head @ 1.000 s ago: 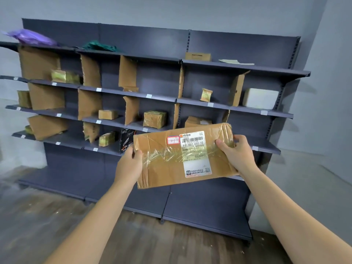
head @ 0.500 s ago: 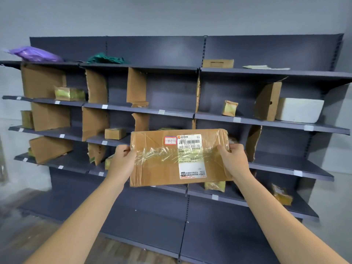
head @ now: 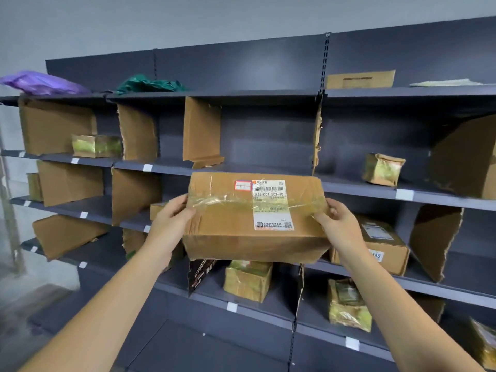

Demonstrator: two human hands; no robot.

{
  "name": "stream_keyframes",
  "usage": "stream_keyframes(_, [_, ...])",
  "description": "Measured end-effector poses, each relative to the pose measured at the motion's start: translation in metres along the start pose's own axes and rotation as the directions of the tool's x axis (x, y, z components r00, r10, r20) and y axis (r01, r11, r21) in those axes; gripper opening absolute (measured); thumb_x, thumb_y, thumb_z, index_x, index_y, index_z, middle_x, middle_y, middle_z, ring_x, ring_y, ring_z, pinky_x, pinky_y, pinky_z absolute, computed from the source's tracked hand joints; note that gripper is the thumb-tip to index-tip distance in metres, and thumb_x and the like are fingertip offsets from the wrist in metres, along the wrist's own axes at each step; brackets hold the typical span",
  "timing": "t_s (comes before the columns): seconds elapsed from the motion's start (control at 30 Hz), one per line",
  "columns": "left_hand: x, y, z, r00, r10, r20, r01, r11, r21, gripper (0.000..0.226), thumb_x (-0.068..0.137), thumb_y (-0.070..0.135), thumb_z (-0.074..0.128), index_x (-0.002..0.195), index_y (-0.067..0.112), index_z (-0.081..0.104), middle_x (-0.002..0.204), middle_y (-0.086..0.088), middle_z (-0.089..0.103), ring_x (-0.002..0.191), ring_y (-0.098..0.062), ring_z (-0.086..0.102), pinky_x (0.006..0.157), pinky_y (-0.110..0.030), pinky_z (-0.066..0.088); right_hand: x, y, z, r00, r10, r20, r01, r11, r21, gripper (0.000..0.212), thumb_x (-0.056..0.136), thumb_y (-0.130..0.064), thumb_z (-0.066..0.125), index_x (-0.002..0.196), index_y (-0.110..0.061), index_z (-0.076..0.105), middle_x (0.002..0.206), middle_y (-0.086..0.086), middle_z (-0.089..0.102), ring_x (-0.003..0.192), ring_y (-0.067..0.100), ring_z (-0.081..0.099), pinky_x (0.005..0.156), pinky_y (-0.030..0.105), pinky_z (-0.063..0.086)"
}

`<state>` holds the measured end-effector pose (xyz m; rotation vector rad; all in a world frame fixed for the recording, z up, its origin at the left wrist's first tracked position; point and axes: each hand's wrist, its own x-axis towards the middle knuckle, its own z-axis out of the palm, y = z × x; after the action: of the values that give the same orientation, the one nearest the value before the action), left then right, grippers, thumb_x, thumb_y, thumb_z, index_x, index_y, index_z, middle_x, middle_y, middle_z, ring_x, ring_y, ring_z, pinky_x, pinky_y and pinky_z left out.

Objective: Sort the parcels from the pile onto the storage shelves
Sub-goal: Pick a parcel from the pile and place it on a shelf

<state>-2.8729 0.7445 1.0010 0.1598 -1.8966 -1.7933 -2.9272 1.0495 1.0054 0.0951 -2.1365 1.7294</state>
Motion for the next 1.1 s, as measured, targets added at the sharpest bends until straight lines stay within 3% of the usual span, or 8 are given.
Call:
stream_keyframes(0.13, [0.057,-0.008,0.007,0.997,0.078,0.027,-0.078,0.997,-0.012,0.035,0.097,0.03,0.058,0.132,0.029,0.056,0.123,0.007,0.063,0.114,-0.017,0.059,0.092,-0.039,0.049,0.038,-0.003,0.026,0.996,-0.072,-0.06,0.075,0.996,0.056,0.047,0.095,-0.028,0.063,0.14,-0.022,0.05,0.13,-0.005,0.053,0.112,0.013,0.05,0.089,0.028,0.038])
stream_keyframes(0.27, [0.122,-0.015,0.013,0.985,0.155,0.075,-0.151,0.987,-0.062,0.048,0.093,0.034,0.063,0.139,0.03,0.05,0.13,0.01,0.06,0.118,-0.013,0.057,0.104,-0.044,0.045,0.078,-0.012,0.054,0.975,-0.168,-0.146,0.172,0.985,0.019,0.048,0.094,-0.035,0.063,0.14,-0.026,0.05,0.132,-0.008,0.054,0.119,0.012,0.05,0.098,0.029,0.04])
stream_keyframes(0.4, [0.186,-0.013,0.017,0.953,0.254,0.164,-0.247,0.967,-0.063,0.068,0.086,0.042,0.07,0.146,0.031,0.04,0.136,0.012,0.055,0.122,-0.01,0.053,0.106,-0.04,0.045,0.118,-0.022,0.086,0.942,-0.243,-0.233,0.238,0.97,-0.049,0.049,0.097,-0.038,0.057,0.143,-0.026,0.046,0.127,-0.016,0.048,0.116,0.006,0.045,0.098,0.027,0.038])
stream_keyframes(0.6, [0.285,-0.011,0.021,0.897,0.306,0.318,-0.324,0.946,0.003,0.089,0.079,0.037,0.078,0.151,0.036,0.028,0.133,0.02,0.047,0.119,-0.006,0.047,0.08,-0.016,0.041,0.184,-0.031,0.138,0.909,-0.266,-0.32,0.241,0.964,-0.117,0.051,0.097,-0.046,0.054,0.144,-0.026,0.046,0.141,-0.008,0.047,0.123,0.007,0.042,0.104,0.029,0.037])
stream_keyframes(0.73, [0.335,-0.028,0.028,0.894,0.303,0.33,-0.319,0.948,-0.006,0.089,0.078,0.027,0.081,0.15,0.036,0.029,0.134,0.014,0.05,0.123,-0.014,0.05,0.1,-0.041,0.049,0.214,-0.028,0.164,0.892,-0.305,-0.333,0.274,0.952,-0.136,0.046,0.096,-0.046,0.056,0.138,-0.031,0.047,0.133,-0.01,0.049,0.122,0.01,0.046,0.099,0.028,0.041])
stream_keyframes(0.8, [0.354,-0.032,0.036,0.904,0.3,0.306,-0.313,0.95,-0.007,0.088,0.078,0.031,0.081,0.149,0.038,0.03,0.137,0.011,0.049,0.123,-0.016,0.049,0.1,-0.048,0.048,0.228,-0.03,0.171,0.893,-0.317,-0.321,0.283,0.948,-0.149,0.047,0.094,-0.047,0.059,0.137,-0.033,0.046,0.133,-0.008,0.051,0.121,0.011,0.049,0.096,0.028,0.043])
stream_keyframes(0.97, [0.389,-0.034,0.061,0.891,0.37,0.262,-0.389,0.921,0.023,0.084,0.082,0.036,0.076,0.15,0.03,0.028,0.13,0.012,0.046,0.115,-0.01,0.043,0.093,-0.033,0.039,0.26,-0.027,0.18,0.9,-0.328,-0.286,0.264,0.934,-0.24,0.075,0.068,-0.071,0.069,0.13,-0.056,0.03,0.142,-0.005,0.043,0.13,0.021,0.043,0.108,0.049,0.041])
stream_keyframes(1.1, [0.411,-0.038,0.079,0.894,0.366,0.26,-0.417,0.891,0.179,0.087,0.081,0.038,0.077,0.149,0.025,0.025,0.138,-0.001,0.047,0.125,-0.024,0.047,0.102,-0.045,0.042,0.286,-0.016,0.186,0.882,-0.359,-0.305,0.286,0.922,-0.26,0.079,0.084,-0.044,0.073,0.147,-0.034,0.026,0.136,-0.012,0.039,0.116,0.007,0.042,0.099,0.028,0.038])
